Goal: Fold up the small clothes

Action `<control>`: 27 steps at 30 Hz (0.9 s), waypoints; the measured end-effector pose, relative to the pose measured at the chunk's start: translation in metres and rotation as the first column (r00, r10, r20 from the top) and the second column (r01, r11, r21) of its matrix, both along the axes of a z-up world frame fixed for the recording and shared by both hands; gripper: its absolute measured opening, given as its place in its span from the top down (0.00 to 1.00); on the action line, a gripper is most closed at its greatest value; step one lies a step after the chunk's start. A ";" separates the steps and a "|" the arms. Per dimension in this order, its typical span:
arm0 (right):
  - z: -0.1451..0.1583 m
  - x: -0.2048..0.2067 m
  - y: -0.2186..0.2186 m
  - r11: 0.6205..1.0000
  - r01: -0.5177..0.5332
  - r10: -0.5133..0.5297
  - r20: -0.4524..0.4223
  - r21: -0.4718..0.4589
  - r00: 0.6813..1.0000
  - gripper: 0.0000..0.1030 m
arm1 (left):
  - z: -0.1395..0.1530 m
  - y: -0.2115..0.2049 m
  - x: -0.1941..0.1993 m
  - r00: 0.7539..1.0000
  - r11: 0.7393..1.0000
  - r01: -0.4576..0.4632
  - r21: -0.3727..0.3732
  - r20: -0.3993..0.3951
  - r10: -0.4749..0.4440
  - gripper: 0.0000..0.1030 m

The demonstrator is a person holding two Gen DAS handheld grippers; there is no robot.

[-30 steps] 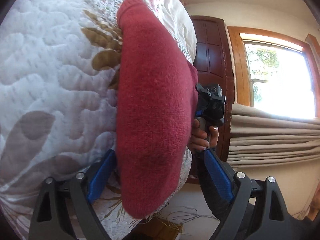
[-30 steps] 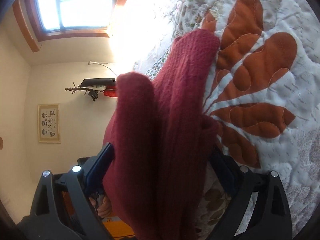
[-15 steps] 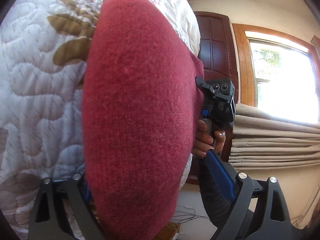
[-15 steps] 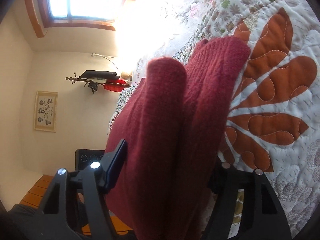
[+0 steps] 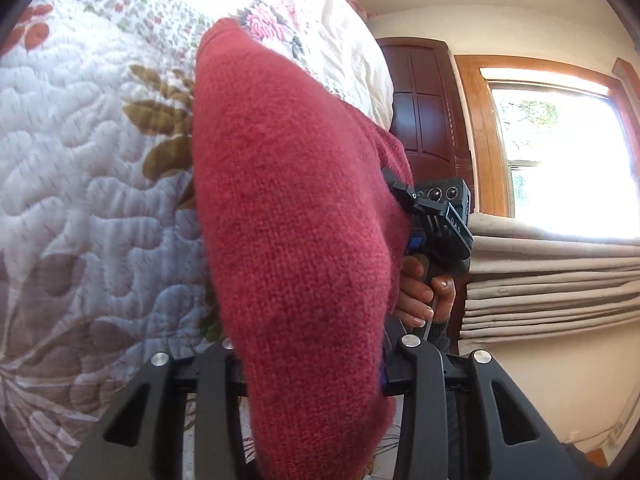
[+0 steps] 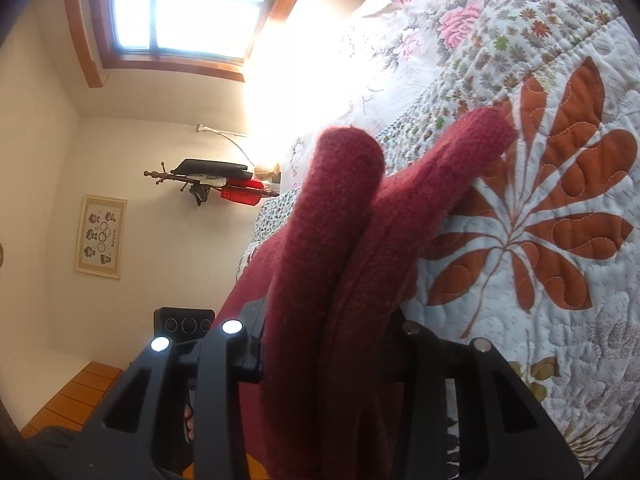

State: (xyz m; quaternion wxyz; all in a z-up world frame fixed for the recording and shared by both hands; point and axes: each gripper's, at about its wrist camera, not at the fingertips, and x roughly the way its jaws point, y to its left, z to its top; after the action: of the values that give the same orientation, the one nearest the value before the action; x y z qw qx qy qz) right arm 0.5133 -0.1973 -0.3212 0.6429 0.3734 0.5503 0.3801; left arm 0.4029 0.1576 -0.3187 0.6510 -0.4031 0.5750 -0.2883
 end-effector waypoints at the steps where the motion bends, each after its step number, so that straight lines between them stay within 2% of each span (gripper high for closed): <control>1: 0.009 -0.003 0.010 1.000 -0.009 0.009 0.015 0.008 1.000 0.65 | 0.008 0.012 -0.010 1.000 1.000 -0.004 0.001 0.016 0.004 0.63; 6: 0.038 -0.025 0.083 0.993 -0.105 0.100 0.074 0.062 0.992 0.65 | 0.047 0.070 -0.068 0.993 0.997 -0.071 0.035 0.097 0.067 0.63; 8: 0.035 -0.042 0.118 0.985 -0.158 0.153 0.072 0.073 0.986 0.65 | 0.045 0.101 -0.106 0.987 0.991 -0.131 0.039 0.100 0.127 0.63; 10: 0.023 -0.060 0.154 0.974 -0.221 0.218 0.055 0.054 0.974 0.63 | 0.028 0.125 -0.143 0.981 0.982 -0.178 0.063 0.085 0.172 0.61; 11: 0.011 -0.068 0.171 0.968 -0.251 0.251 0.034 0.022 0.968 0.59 | 0.011 0.135 -0.158 0.978 0.976 -0.204 0.080 0.053 0.201 0.59; 12: -0.003 -0.075 0.186 0.963 -0.270 0.270 -0.001 -0.028 0.963 0.55 | -0.012 0.144 -0.171 0.972 0.967 -0.233 0.102 0.000 0.234 0.52; 13: -0.017 -0.081 0.197 0.954 -0.281 0.279 -0.034 -0.101 0.960 0.46 | -0.038 0.152 -0.182 0.961 0.957 -0.255 0.141 -0.072 0.267 0.45; 14: -0.024 -0.088 0.201 0.949 -0.279 0.275 -0.043 -0.145 0.960 0.46 | -0.062 0.157 -0.191 0.949 0.952 -0.262 0.158 -0.137 0.283 0.40; 16: -0.014 -0.094 0.197 0.956 -0.248 0.244 -0.047 -0.156 0.969 0.36 | -0.080 0.169 -0.203 0.927 0.943 -0.327 0.055 -0.175 0.332 0.35; 17: -0.003 -0.096 0.190 0.960 -0.217 0.214 -0.036 -0.176 0.976 0.27 | -0.077 0.173 -0.206 0.922 0.940 -0.339 0.038 -0.184 0.340 0.34; 19: 0.025 -0.103 0.167 0.964 -0.119 0.131 0.035 -0.238 0.991 0.27 | -0.057 0.182 -0.213 0.927 0.936 -0.345 0.069 -0.135 0.351 0.26; 21: 0.052 -0.109 0.148 0.956 -0.017 0.053 0.115 -0.293 0.992 0.28 | -0.031 0.202 -0.230 0.925 0.920 -0.372 0.123 -0.040 0.379 0.23; 22: 0.061 -0.113 0.145 0.953 0.003 0.045 0.150 -0.303 0.988 0.31 | -0.019 0.212 -0.238 0.917 0.906 -0.394 0.152 0.001 0.398 0.21; 24: 0.070 -0.116 0.155 0.951 -0.029 0.086 0.173 -0.307 0.981 0.35 | -0.003 0.228 -0.252 0.903 0.885 -0.428 0.181 0.054 0.426 0.20; 26: 0.067 -0.111 0.178 0.940 -0.078 0.138 0.163 -0.332 0.977 0.38 | 0.007 0.237 -0.259 0.897 0.881 -0.441 0.170 0.073 0.435 0.19; 27: 0.061 -0.109 0.189 0.928 -0.096 0.159 0.149 -0.360 0.976 0.44 | 0.011 0.237 -0.254 0.899 0.884 -0.439 0.162 0.087 0.430 0.20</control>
State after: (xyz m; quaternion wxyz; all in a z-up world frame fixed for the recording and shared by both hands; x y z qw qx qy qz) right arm 0.4039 -0.0081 -0.2600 0.7190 0.1814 0.5733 0.3484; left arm 0.1488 0.3949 -0.3075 0.7459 -0.4549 0.4776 -0.0927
